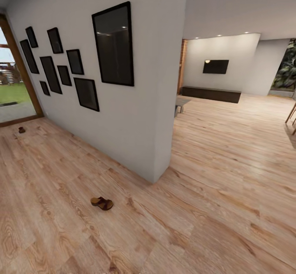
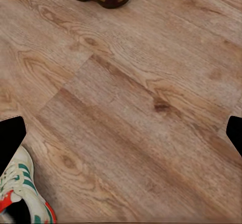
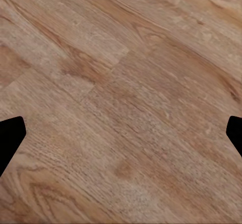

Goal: Pick up the two gym shoes and the two sandals from the corridor floor and place them onto the hallstand (shoe rack) in the corridor, making sure they are on the rack and not on the floor. Arrange them so the two gym shoes are next to each other and the two sandals are next to each other.

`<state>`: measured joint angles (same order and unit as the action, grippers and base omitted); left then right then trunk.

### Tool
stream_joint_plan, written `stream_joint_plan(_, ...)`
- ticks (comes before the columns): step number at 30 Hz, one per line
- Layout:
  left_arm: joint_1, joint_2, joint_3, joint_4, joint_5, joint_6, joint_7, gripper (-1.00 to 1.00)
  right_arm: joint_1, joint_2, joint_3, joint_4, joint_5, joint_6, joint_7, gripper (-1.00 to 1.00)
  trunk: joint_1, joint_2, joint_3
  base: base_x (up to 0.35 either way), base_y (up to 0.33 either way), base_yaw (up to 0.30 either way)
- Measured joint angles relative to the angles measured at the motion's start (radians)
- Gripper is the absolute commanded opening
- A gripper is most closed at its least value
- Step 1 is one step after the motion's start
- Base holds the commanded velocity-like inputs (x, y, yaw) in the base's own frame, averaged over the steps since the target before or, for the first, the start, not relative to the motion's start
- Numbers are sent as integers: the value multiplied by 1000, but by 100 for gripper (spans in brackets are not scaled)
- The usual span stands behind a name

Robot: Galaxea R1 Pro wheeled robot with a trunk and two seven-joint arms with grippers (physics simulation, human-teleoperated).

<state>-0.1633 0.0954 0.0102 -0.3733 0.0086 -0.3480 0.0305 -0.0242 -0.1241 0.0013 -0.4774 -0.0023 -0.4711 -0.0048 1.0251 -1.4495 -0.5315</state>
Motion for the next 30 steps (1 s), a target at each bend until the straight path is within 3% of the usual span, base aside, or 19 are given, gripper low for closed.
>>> stream_joint_plan(30, 0, -2, -1, 3, 1, 0, -1, 100, 0, 0, 0, 0, 0, 0, 0, 100, 0, 0, -35, 0, 0, 214)
